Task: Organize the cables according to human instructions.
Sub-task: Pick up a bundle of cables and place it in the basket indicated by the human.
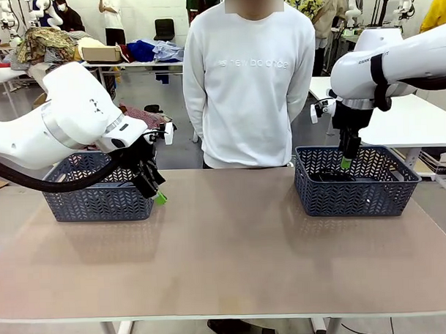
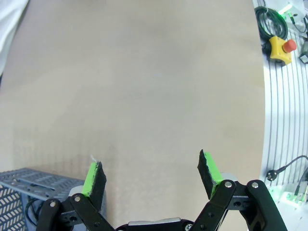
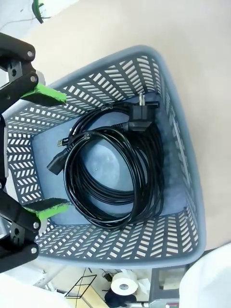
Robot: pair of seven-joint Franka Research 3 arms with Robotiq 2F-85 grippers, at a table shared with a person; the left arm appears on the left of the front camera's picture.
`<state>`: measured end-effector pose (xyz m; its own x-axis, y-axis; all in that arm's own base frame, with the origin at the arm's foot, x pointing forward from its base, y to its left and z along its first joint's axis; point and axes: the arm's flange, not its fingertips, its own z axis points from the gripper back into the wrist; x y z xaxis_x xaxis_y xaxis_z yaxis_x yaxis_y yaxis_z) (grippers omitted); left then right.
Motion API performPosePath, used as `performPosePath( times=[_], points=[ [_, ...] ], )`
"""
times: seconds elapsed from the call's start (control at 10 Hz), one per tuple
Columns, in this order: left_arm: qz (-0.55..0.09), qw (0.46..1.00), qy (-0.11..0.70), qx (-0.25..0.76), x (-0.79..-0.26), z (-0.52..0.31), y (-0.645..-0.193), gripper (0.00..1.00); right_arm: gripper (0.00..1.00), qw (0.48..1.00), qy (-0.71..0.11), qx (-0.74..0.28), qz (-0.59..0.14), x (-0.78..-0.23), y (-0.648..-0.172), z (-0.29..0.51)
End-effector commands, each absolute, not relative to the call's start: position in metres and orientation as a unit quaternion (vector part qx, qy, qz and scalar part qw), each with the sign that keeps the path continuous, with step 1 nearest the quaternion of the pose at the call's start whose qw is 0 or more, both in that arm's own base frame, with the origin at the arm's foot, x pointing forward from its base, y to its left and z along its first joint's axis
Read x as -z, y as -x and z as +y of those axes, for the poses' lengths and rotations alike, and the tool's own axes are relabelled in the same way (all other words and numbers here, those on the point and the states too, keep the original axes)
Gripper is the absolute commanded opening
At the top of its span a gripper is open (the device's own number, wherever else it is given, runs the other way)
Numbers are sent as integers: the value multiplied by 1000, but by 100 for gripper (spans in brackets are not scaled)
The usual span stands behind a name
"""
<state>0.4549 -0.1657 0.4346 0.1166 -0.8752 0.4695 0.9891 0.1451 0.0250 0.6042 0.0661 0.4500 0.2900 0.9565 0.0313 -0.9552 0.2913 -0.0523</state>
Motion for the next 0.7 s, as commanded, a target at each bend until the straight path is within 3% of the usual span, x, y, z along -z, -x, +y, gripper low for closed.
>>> performPosePath(
  times=[0.0,0.6],
  points=[
    [-191,733,149,636,-436,-165,-456,100,100,808,8,-587,-44,-456,-603,66],
    [-191,733,149,636,-436,-165,-456,100,100,803,12,-595,-30,-451,-604,66]
  ],
)
